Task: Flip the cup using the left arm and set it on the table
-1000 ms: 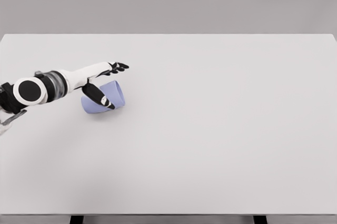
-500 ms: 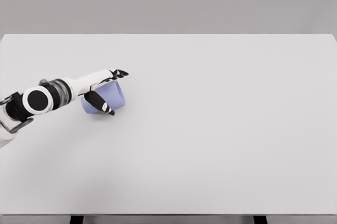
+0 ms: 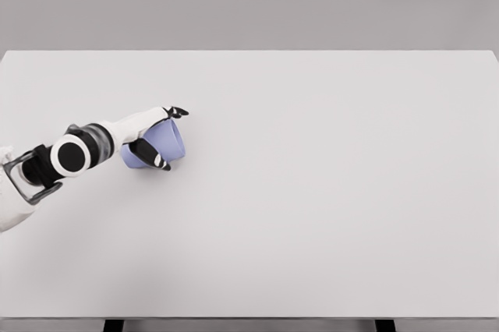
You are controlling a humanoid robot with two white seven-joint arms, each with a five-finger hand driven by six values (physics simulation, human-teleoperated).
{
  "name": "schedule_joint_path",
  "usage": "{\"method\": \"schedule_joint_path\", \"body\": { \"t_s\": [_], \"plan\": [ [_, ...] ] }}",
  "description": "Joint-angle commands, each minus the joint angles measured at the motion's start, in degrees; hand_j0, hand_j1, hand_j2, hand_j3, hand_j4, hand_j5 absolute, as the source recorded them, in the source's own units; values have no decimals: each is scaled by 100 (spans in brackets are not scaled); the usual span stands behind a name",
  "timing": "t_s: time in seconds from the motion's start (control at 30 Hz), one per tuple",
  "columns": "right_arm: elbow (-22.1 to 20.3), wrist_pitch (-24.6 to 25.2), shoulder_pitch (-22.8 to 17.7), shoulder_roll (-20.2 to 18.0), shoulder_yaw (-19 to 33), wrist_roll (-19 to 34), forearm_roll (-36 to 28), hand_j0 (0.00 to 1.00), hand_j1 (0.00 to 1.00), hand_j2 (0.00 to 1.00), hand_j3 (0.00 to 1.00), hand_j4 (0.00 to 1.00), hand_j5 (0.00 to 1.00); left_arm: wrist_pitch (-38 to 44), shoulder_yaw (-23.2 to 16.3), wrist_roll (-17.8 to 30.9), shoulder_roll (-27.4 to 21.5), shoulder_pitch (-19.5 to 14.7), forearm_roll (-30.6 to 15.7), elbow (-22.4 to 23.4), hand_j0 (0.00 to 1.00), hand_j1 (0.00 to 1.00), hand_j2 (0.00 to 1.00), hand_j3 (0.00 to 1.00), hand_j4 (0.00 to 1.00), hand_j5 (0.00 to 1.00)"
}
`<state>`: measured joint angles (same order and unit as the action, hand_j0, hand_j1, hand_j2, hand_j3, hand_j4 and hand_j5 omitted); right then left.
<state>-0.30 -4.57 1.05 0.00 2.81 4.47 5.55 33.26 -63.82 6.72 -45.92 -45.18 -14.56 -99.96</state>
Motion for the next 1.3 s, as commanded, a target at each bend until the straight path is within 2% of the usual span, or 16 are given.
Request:
{"method": "schedule_joint_path", "body": {
  "t_s": [0.0,0.1,0.17,0.23,0.43,0.6,0.7,0.73,0.8,0.9,1.03,1.1,1.17,1.2,1.27],
  "plan": [
    [4,0,0,0,0,1,-1,100,100,100,100,100,100,14,-25,-13,21,0,129,3,96,96,96,96,96,96],
    [-5,0,0,0,0,1,-1,100,100,100,100,100,100,14,-34,-13,21,0,155,12,96,96,96,96,96,96],
    [-5,0,0,0,0,9,-1,100,100,100,100,100,100,49,-51,-13,21,0,155,3,86,86,86,86,86,86],
    [4,0,0,0,0,1,-1,100,100,100,100,100,100,49,-60,-13,21,17,155,12,82,82,82,82,82,82],
    [-5,0,0,0,0,9,-1,100,100,100,100,100,100,49,-60,-13,21,79,138,12,55,55,55,55,55,55],
    [4,0,0,0,0,1,-1,100,100,100,100,100,100,-21,28,-4,-58,62,41,21,54,54,54,54,54,54],
    [-5,0,0,0,0,1,-1,100,100,100,100,100,100,-232,230,-4,-321,53,-336,12,54,54,54,54,54,54],
    [4,0,0,0,0,1,-1,100,100,100,100,100,100,-531,388,5,-497,62,-591,12,54,54,54,54,54,54],
    [4,0,0,0,0,1,-1,100,100,100,100,100,100,-1076,590,31,-717,105,-820,12,54,54,54,54,54,54],
    [-5,0,0,0,0,1,-1,100,100,100,100,100,100,-1884,942,67,-954,448,-1048,47,55,55,55,55,55,55],
    [4,0,0,0,0,1,-1,100,100,100,100,100,100,-2921,1030,145,-963,624,-1250,495,55,55,55,55,55,55],
    [-5,0,0,0,0,1,-1,100,100,100,100,100,100,-3554,1030,409,-972,659,-1637,916,55,55,55,55,55,55],
    [-5,0,0,0,0,1,-1,100,100,100,100,100,100,-4081,1100,971,-884,659,-1848,1461,56,56,56,56,56,56],
    [-5,0,0,0,0,1,-1,100,100,100,100,100,100,-4327,1231,1313,-805,685,-2032,1760,56,56,56,56,56,56],
    [-5,0,0,0,0,1,-1,100,100,100,100,100,100,-4934,1434,2473,-516,729,-2410,2340,57,57,57,57,57,57]
  ]
}}
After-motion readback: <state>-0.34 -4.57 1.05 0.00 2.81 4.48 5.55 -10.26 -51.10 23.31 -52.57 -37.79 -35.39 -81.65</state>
